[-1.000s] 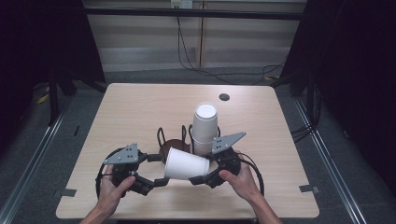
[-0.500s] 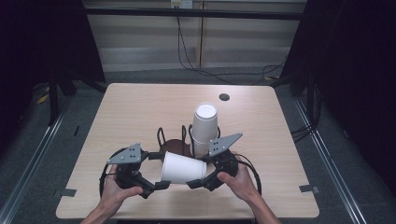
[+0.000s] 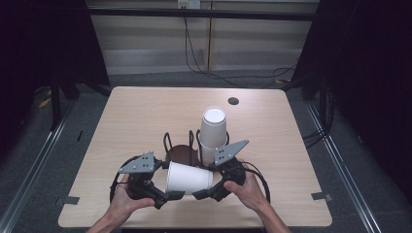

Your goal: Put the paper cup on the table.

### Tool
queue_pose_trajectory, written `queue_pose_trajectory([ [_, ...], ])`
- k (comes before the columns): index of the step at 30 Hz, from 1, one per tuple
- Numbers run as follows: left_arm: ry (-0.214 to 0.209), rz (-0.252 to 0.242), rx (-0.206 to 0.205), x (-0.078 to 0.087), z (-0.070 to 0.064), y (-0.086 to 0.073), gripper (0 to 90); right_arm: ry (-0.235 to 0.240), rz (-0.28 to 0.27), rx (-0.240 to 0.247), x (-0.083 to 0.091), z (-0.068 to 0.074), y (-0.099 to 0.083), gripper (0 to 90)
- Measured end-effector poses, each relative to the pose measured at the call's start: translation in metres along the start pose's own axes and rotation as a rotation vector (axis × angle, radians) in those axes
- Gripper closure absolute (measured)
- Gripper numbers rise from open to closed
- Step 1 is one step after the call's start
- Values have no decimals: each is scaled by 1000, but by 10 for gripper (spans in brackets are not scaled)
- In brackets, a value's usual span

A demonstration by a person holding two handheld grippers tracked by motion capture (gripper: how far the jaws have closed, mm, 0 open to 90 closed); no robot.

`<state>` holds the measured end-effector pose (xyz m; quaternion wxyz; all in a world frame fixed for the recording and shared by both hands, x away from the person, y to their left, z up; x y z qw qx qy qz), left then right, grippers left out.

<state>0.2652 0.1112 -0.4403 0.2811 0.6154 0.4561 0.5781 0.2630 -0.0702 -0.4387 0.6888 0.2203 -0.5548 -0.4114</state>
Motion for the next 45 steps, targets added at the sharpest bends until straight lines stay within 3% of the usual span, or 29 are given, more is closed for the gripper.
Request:
queue_pose_trajectory([
  [7,-4,-31,-9,1,-2,2,44,11,9,11,0,1,-1,239],
  [16,-43,-18,-7,6,-2,2,116,22,17,7,0,1,-2,245],
  [22,-53,-11,-9,7,-4,2,157,8,15,-3,-2,0,-2,200],
  [35,-15,23,5,11,-3,2,156,-3,12,-22,-1,-3,-4,160],
  [45,-7,64,33,11,-3,0,156,-46,-4,-26,5,-5,-4,150],
])
Point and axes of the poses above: each handheld gripper's, and its own axes: x roughly backward along the jaws, y roughly out of its top, z roughly to its left, the point moved 5 cm from there along -x, roughly forward along the jaws, and after that the axes turned 8 degrees about z, right-handed, at the moved point
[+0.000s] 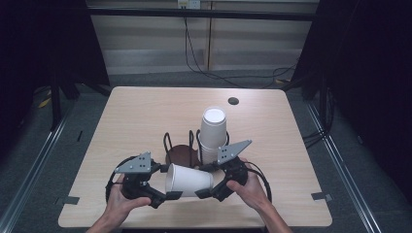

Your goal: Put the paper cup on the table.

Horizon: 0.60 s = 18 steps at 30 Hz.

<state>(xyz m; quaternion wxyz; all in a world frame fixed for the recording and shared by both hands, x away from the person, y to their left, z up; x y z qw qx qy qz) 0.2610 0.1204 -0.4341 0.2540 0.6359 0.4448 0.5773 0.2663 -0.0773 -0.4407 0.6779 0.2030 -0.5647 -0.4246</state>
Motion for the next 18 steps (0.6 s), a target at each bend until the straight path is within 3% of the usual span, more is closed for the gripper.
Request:
queue_pose_trajectory([
  [12,19,70,20,3,3,-2,155,-26,-26,-6,9,-3,-1,140],
  [18,41,109,77,9,8,-5,155,-44,-34,-13,12,-5,-2,141],
])
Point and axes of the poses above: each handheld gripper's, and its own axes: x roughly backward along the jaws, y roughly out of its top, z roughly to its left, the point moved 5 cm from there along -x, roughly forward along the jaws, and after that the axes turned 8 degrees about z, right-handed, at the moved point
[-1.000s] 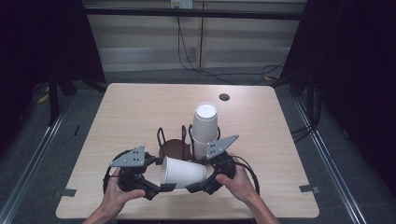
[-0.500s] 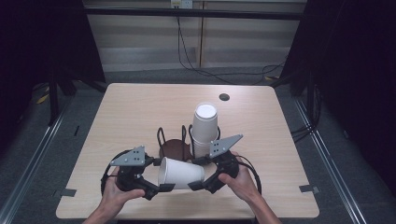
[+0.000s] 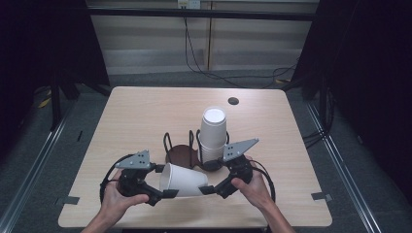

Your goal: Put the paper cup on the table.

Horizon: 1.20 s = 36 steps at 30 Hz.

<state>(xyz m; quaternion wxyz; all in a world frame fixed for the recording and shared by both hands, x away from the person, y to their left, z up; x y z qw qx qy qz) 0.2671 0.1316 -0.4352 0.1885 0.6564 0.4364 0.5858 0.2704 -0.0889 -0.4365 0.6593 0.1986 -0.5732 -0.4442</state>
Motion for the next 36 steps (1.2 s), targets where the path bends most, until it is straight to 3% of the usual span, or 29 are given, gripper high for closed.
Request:
queue_pose_trajectory([
  [3,20,14,20,3,4,-1,153,7,3,1,0,1,0,141],
  [9,32,49,18,5,10,-1,152,-8,-2,-7,3,-2,-1,141],
  [20,68,107,18,18,14,-3,152,-128,-31,-45,9,-9,-4,138],
  [22,56,141,15,21,14,-4,152,-156,-44,-43,10,-10,-4,138],
  [27,98,186,16,32,16,-8,152,-209,-74,-59,16,-12,-3,140],
  [32,115,228,28,44,22,-14,152,-212,-69,-64,17,-12,-6,140],
  [36,173,246,46,52,31,-21,146,-210,-62,-63,17,-12,-7,140],
])
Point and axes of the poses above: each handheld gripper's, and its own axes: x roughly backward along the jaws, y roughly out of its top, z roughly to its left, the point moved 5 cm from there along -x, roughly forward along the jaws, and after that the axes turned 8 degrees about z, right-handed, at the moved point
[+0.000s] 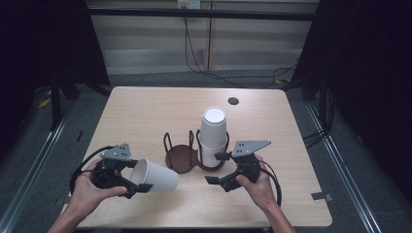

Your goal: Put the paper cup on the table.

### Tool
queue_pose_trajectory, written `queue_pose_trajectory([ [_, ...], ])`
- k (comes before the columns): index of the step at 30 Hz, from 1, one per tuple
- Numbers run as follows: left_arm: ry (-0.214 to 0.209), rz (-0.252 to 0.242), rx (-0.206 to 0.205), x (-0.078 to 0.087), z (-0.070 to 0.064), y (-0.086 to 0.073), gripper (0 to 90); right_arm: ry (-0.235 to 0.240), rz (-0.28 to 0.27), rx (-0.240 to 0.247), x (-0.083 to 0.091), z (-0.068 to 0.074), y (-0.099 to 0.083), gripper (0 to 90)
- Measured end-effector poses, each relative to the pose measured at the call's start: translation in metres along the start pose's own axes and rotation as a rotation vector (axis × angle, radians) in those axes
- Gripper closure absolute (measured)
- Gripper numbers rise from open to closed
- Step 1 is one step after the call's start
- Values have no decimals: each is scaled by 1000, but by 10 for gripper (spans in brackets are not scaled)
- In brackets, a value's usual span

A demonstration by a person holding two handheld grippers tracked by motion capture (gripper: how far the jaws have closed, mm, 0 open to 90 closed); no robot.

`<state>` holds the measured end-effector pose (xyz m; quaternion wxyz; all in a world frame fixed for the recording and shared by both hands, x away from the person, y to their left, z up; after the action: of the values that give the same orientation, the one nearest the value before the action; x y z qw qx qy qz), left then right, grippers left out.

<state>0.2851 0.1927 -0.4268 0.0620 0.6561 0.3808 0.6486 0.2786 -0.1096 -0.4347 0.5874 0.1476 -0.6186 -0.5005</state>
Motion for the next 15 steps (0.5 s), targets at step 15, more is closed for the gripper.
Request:
queue_pose_trajectory([
  [15,74,117,61,26,30,-18,145,4,11,-7,0,0,-2,142],
])
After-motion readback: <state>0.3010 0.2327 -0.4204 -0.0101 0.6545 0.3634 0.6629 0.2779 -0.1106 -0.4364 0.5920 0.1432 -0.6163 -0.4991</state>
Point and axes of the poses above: each handheld gripper's, and its own axes: x roughly backward along the jaws, y roughly out of its top, z roughly to its left, the point moved 5 cm from there along -x, roughly forward along the jaws, and after that the axes turned 8 degrees about z, right-handed, at the moved point
